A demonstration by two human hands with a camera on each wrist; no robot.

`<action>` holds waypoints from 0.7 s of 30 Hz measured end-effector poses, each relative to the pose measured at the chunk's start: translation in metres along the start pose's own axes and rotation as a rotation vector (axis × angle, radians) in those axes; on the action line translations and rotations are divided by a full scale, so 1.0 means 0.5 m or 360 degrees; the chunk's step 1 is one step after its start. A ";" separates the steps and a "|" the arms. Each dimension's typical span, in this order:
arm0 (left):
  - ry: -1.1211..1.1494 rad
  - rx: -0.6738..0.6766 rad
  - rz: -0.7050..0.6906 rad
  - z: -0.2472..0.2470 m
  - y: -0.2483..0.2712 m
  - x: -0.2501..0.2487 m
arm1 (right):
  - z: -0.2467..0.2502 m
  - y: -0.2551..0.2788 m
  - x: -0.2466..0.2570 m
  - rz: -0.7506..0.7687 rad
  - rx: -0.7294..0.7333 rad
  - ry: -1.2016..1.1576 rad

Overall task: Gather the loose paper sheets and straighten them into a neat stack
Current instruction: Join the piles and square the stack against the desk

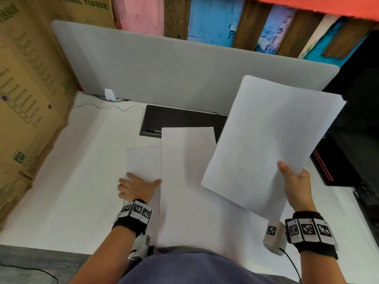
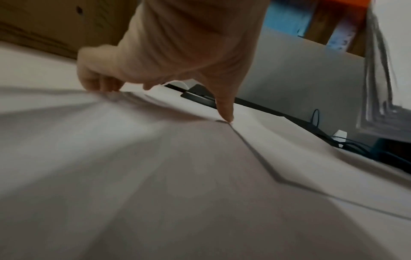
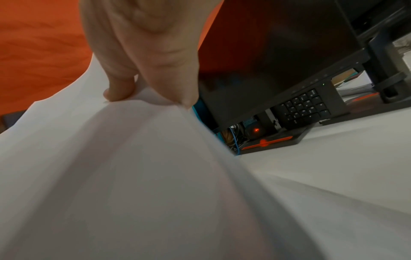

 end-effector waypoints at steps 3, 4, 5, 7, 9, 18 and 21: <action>0.0169 -0.0046 -0.0158 -0.001 0.002 -0.005 | 0.008 0.003 -0.004 0.0011 -0.0011 0.0000; 0.0220 -0.0054 -0.0202 -0.006 0.005 -0.008 | 0.007 0.003 -0.007 0.0013 -0.0010 -0.0005; 0.0248 -0.0066 -0.0242 -0.011 0.009 -0.010 | 0.007 0.004 -0.008 0.0016 -0.0011 -0.0012; 0.0228 -0.0107 -0.0336 -0.019 0.019 -0.012 | 0.004 0.004 -0.011 0.0016 -0.0008 -0.0025; 0.0178 -0.0113 -0.0405 -0.024 0.028 -0.013 | 0.002 0.001 -0.007 0.0016 0.0003 -0.0030; 0.0308 -0.0026 -0.0457 -0.028 0.051 -0.003 | -0.027 -0.035 0.000 0.0062 0.0107 -0.0039; 0.0760 0.0160 -0.0369 -0.022 0.033 -0.002 | -0.032 -0.042 0.001 0.0050 0.0136 -0.0030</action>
Point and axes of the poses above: each hand's wrist, its own y-axis away from the middle knuckle, its own z-axis out of the back of the hand, x = y × z, the point moved 2 cm from there along -y, towards the middle knuckle, and after that the axes turned 13 degrees about y, right-handed, at the moved point
